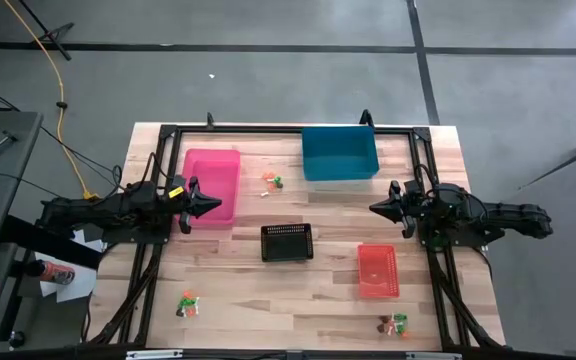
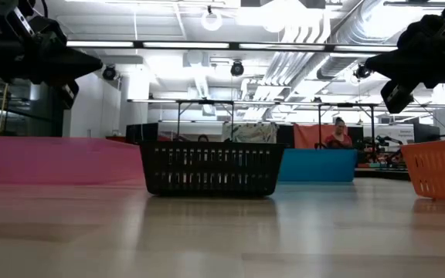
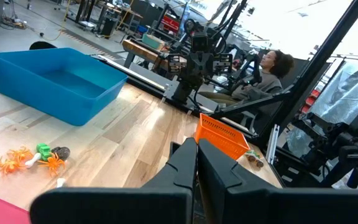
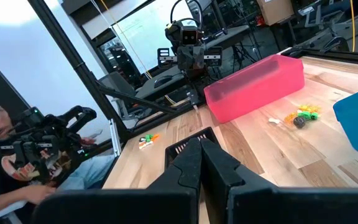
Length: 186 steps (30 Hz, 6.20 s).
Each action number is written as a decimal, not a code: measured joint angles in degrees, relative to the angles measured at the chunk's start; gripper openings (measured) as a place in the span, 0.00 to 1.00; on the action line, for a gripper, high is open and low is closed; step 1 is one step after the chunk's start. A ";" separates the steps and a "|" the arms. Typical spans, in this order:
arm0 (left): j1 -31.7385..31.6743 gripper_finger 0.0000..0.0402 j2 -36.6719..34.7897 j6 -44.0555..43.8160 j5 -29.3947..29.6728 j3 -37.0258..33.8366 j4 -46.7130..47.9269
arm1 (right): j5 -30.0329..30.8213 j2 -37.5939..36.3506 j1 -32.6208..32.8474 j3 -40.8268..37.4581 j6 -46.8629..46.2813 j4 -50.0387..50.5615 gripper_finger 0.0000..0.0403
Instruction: Sort Halloween decoration
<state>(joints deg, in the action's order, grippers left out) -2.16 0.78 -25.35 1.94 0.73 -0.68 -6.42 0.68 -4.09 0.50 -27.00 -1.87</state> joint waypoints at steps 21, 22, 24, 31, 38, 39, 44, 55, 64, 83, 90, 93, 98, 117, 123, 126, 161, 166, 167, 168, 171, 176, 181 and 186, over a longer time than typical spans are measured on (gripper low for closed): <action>-0.01 0.01 -0.04 0.01 0.01 0.00 -0.11 | 0.00 0.01 0.00 0.01 0.02 0.01 0.00; -0.01 0.01 -0.04 0.01 0.00 0.00 -0.02 | -0.01 0.01 0.00 0.01 0.02 0.01 0.00; -0.01 0.01 -0.04 -0.01 0.02 0.00 -0.01 | 0.00 0.01 0.01 0.00 0.00 0.01 0.00; -0.01 0.01 -0.04 0.00 0.02 0.00 -0.01 | 0.00 0.01 0.01 0.00 0.02 0.00 0.00; 0.01 0.01 -0.04 0.01 0.01 0.00 -0.01 | 0.00 0.01 0.01 0.02 0.00 0.00 0.00; -0.01 0.01 -0.04 0.00 0.01 0.00 -0.01 | 0.00 0.01 0.00 0.00 0.01 0.02 0.00; 0.01 0.01 -0.04 0.01 0.00 0.00 -0.01 | 0.00 0.01 -0.01 0.00 0.00 0.02 0.00; 0.01 0.01 -0.04 0.01 0.00 0.00 -0.01 | -0.02 0.01 0.01 0.00 0.02 0.02 0.00; 0.01 0.01 -0.04 -0.01 0.02 0.00 -0.01 | 0.00 0.01 -0.01 0.00 0.00 0.00 0.00; -0.01 0.01 -0.04 -0.01 0.02 0.00 0.01 | 12.59 0.01 0.01 0.02 6.49 -0.07 0.00; 0.01 0.01 -0.04 0.01 0.01 0.00 0.01 | 12.48 0.01 0.01 0.02 6.49 -0.07 0.00; 0.01 0.01 -0.04 0.01 0.01 0.00 0.01 | 12.47 0.01 -0.01 0.01 6.49 -0.07 0.00; -0.01 0.01 -0.03 0.01 0.01 0.00 -0.01 | 12.47 0.01 0.00 0.01 6.49 -0.07 0.00; 0.00 0.01 -0.04 0.00 0.01 0.00 0.01 | 17.23 0.25 0.02 1.57 3.04 -12.62 0.03; 0.01 0.01 -0.04 0.00 0.02 0.00 0.01 | 14.91 6.72 0.03 11.03 5.03 -8.90 0.20; 0.01 0.01 -0.04 0.01 0.02 0.00 -0.01 | 10.47 13.68 0.59 16.23 5.43 -5.40 0.30; 0.01 0.01 -0.04 -0.01 0.01 0.00 0.01 | -0.48 85.29 48.22 67.10 -51.31 37.78 0.43; -0.01 0.01 -0.04 0.00 0.00 0.00 -0.01 | -0.84 92.00 53.24 69.28 -65.23 41.48 0.43; -0.01 0.01 -0.02 0.01 0.00 0.00 0.00 | -1.39 93.17 53.95 69.28 -67.88 41.49 0.43; 0.01 0.01 -0.03 0.01 0.01 0.00 0.01 | -2.26 94.36 54.52 69.24 -70.44 41.45 0.43; 0.00 0.01 -0.03 0.00 0.00 0.00 0.01 | -5.93 97.81 55.73 69.18 -76.88 41.76 0.43; -0.01 0.01 -0.02 0.01 0.01 0.00 -0.01 | -8.25 101.79 56.23 69.17 -81.12 41.86 0.43; 0.01 0.01 -0.04 -0.01 0.00 0.00 0.01 | -5.29 102.41 56.23 69.17 -83.13 43.23 0.43; 0.01 0.01 -0.04 0.00 0.00 0.00 0.01 | -2.12 102.43 56.65 69.17 -88.21 43.47 0.43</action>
<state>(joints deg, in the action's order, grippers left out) -2.16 0.73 -25.36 1.94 0.73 -0.67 -8.54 103.11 52.56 69.67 -115.21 41.60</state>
